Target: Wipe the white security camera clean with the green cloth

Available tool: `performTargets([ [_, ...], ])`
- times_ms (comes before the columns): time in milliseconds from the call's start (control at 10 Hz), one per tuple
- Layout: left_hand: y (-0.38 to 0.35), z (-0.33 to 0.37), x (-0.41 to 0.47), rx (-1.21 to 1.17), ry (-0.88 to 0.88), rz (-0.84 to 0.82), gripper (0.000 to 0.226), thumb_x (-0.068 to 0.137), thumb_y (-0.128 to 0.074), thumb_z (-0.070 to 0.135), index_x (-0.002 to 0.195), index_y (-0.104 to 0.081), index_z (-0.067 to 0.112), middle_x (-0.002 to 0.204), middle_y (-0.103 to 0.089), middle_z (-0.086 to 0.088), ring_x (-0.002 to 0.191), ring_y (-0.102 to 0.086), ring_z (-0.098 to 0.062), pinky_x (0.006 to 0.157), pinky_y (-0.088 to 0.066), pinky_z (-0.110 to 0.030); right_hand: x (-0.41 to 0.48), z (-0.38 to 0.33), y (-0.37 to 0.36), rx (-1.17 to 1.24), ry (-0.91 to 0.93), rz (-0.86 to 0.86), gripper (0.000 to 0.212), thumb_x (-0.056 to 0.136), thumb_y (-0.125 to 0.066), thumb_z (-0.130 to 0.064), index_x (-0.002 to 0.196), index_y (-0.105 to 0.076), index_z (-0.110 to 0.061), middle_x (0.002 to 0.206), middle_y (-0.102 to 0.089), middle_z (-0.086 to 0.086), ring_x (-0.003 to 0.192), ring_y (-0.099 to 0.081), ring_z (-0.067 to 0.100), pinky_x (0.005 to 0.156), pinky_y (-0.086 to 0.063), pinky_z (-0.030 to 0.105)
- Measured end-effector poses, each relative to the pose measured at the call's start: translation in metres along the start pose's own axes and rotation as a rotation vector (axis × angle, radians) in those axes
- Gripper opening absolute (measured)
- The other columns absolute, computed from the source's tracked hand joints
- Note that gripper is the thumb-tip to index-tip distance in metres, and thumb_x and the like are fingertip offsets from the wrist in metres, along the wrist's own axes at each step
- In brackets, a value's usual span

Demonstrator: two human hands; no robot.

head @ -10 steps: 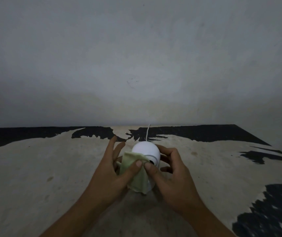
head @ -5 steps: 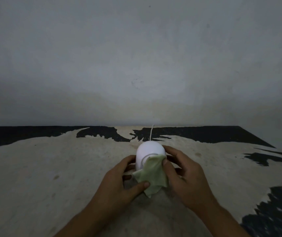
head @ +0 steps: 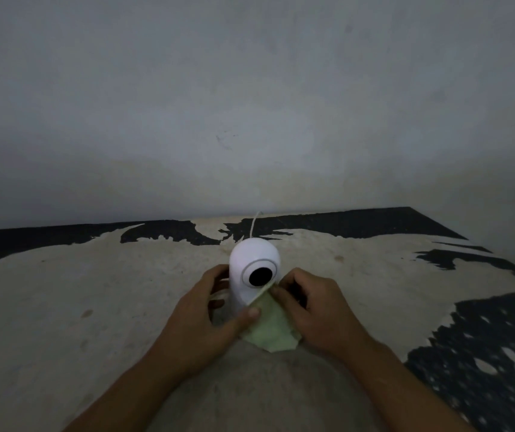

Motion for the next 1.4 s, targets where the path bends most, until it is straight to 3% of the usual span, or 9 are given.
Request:
performTargets([
  [200,0.003,-0.003,0.000,-0.120,0.014,0.032,0.035,0.084,-0.043,0.050,0.115,-0.048,0.035,0.107,-0.062,0.019,0.100,-0.057,0.005,0.076,-0.048,-0.008,-0.001,-0.002,-0.019,-0.018,-0.047,-0.075,0.020,0.083,-0.070,-0.035,0.070,-0.060,-0.024,0.057,-0.056,-0.012,0.053,-0.055,0.004,0.051,-0.039,0.008],
  [300,0.005,-0.005,0.000,-0.072,0.019,0.049,0.040,0.078,-0.053,0.046,0.116,-0.046,0.037,0.109,-0.059,0.024,0.103,-0.053,0.010,0.079,-0.047,-0.006,-0.003,-0.006,-0.023,-0.051,-0.031,-0.272,0.014,0.084,-0.068,-0.032,0.074,-0.063,-0.023,0.066,-0.062,-0.010,0.058,-0.057,0.000,0.055,-0.042,0.010],
  [400,0.004,-0.006,0.000,-0.033,0.021,0.049,0.046,0.075,-0.057,0.046,0.119,-0.045,0.036,0.115,-0.056,0.022,0.105,-0.053,0.006,0.080,-0.046,-0.008,-0.001,0.002,-0.005,0.038,-0.108,-0.279,0.014,0.084,-0.068,-0.024,0.072,-0.065,-0.018,0.069,-0.067,-0.003,0.060,-0.059,0.003,0.059,-0.049,0.019],
  [600,0.001,-0.004,0.001,0.037,0.021,0.062,0.048,0.079,-0.058,0.039,0.124,-0.039,0.033,0.118,-0.048,0.019,0.103,-0.050,0.001,0.077,-0.039,-0.009,0.002,0.047,0.053,0.365,-0.378,-0.046,0.013,0.082,-0.071,-0.012,0.077,-0.061,-0.017,0.062,-0.066,0.009,0.058,-0.056,0.018,0.055,-0.043,0.028],
  [800,0.000,-0.007,0.002,0.036,0.053,0.057,0.048,0.081,-0.058,0.034,0.125,-0.037,0.034,0.114,-0.046,0.022,0.093,-0.048,0.007,0.068,-0.037,-0.004,-0.003,0.093,0.070,0.425,-0.541,0.145,0.025,0.086,-0.058,-0.005,0.074,-0.073,-0.020,0.082,-0.066,0.007,0.075,-0.052,0.023,0.065,-0.039,0.033],
  [900,-0.002,-0.008,0.002,0.063,0.051,0.063,0.050,0.082,-0.057,0.033,0.127,-0.036,0.030,0.117,-0.045,0.019,0.101,-0.048,0.000,0.073,-0.036,-0.007,-0.007,0.102,0.070,0.434,-0.572,0.174,0.006,0.079,-0.074,-0.015,0.085,-0.073,-0.018,0.088,-0.070,0.003,0.077,-0.063,0.016,0.059,-0.046,0.025],
  [1000,-0.003,-0.008,0.003,0.061,0.052,0.054,0.051,0.083,-0.056,0.033,0.129,-0.035,0.029,0.118,-0.044,0.018,0.104,-0.046,-0.003,0.075,-0.037,-0.010,-0.007,0.107,0.069,0.407,-0.570,0.192,0.018,0.078,-0.076,-0.012,0.094,-0.070,-0.014,0.095,-0.070,0.005,0.079,-0.066,0.014,0.057,-0.049,0.021],
  [1200,-0.003,-0.007,-0.001,0.064,0.049,0.050,0.050,0.084,-0.055,0.031,0.129,-0.035,0.028,0.119,-0.044,0.018,0.106,-0.046,-0.002,0.074,-0.034,-0.007,-0.006,0.109,0.071,0.079,-0.453,0.163,0.027,0.082,-0.068,-0.007,0.107,-0.066,-0.018,0.110,-0.065,0.003,0.097,-0.063,0.016,0.075,-0.051,0.023],
  [1400,0.000,-0.007,0.001,0.049,0.067,0.056,0.052,0.082,-0.056,0.034,0.129,-0.033,0.030,0.127,-0.046,0.013,0.110,-0.045,-0.003,0.079,-0.038,-0.011,-0.003,0.104,0.064,-0.295,-0.364,0.089,0.030,0.076,-0.066,-0.018,0.105,-0.062,-0.022,0.125,-0.058,0.003,0.114,-0.054,0.024,0.097,-0.044,0.039],
])
Point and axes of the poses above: each hand's wrist, its own x-axis towards the middle knuckle, its own y-axis out of the back of the hand, z = x × y, the point moved 8 cm from there along x, towards the middle knuckle
